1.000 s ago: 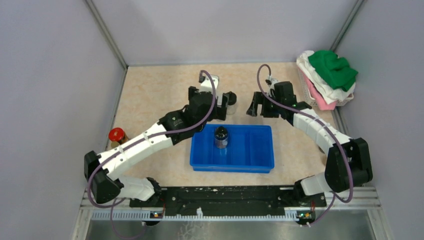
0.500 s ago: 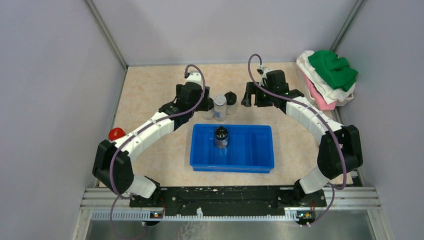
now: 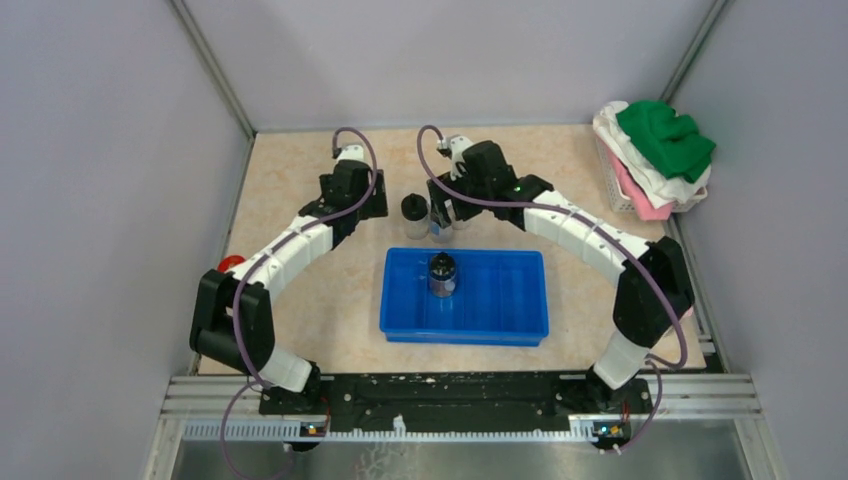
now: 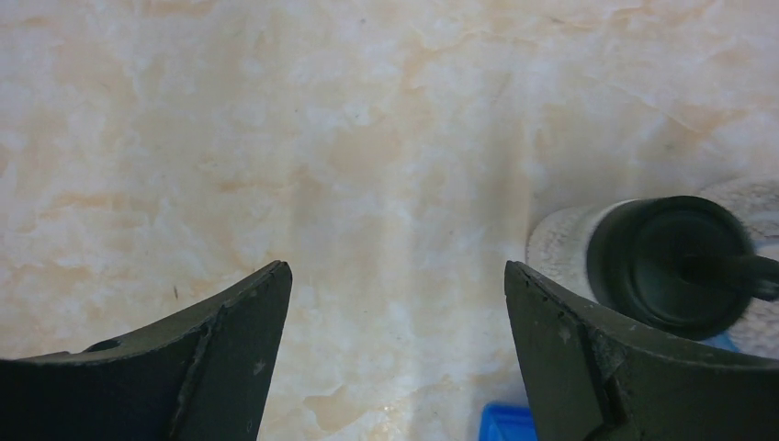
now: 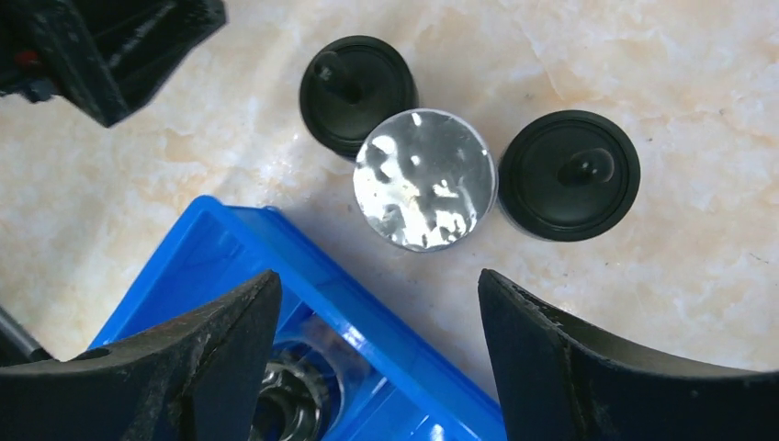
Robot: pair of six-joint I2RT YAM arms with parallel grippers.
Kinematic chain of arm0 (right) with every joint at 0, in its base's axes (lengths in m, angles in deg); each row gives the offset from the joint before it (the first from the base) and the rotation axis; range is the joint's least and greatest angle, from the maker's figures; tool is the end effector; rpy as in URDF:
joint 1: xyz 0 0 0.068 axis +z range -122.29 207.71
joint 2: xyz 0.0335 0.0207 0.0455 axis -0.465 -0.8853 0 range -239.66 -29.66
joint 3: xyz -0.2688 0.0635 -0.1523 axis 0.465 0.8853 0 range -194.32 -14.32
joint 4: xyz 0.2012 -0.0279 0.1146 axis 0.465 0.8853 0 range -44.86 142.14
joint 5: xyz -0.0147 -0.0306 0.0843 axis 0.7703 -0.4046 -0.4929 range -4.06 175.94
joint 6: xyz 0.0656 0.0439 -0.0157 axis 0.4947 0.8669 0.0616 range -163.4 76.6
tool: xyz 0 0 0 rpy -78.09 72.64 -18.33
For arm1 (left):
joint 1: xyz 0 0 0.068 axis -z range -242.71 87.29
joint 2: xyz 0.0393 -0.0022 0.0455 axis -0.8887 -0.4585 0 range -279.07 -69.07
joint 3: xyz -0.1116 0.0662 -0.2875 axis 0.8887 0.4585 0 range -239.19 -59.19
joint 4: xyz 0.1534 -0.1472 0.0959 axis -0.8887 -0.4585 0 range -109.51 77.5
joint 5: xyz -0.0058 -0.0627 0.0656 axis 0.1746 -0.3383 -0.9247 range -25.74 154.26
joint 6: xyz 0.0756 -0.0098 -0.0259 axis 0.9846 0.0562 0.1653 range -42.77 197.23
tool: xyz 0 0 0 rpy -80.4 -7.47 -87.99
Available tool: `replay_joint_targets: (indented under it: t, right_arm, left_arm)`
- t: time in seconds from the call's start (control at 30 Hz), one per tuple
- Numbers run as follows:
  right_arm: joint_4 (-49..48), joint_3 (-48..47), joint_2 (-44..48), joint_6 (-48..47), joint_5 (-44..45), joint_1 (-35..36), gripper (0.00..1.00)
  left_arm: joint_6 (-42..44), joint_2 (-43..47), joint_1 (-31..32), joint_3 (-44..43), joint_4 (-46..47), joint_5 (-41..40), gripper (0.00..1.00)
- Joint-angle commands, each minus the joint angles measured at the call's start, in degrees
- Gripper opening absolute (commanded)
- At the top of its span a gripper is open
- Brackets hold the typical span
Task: Organize the condiment bottles
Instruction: Place the bottle in the storage box, then pick up the bottle from the center of the board.
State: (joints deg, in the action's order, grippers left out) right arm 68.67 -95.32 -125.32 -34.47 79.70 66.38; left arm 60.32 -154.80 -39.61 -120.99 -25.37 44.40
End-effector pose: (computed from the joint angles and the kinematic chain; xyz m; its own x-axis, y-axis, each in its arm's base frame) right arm 0.2963 0.2469 0.3350 -0.5837 -0.2695 -0.7659 -0.6046 0.7740 0.1884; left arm 0.3122 -0.1074 0.3046 -0.5617 -0.0577 -0.8253 -0.0466 0.9982 -0.0381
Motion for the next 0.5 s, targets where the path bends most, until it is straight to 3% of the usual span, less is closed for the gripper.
replay_joint_targets:
  t: [0.0,0.47]
  right_arm:
    - [-0.07,-4.28,-3.60,-1.35,3.66,0.55,0.78]
    - [-0.33,-11.45,-11.36,-1.53,5.14,0.65,0.79]
  left_arm:
    - [-1.51,-0.54,-2.26,1.99,2.02,4.40,0.92]
    - [-1.47,1.39,-2.57,4.30,2.75,6.92,0.91]
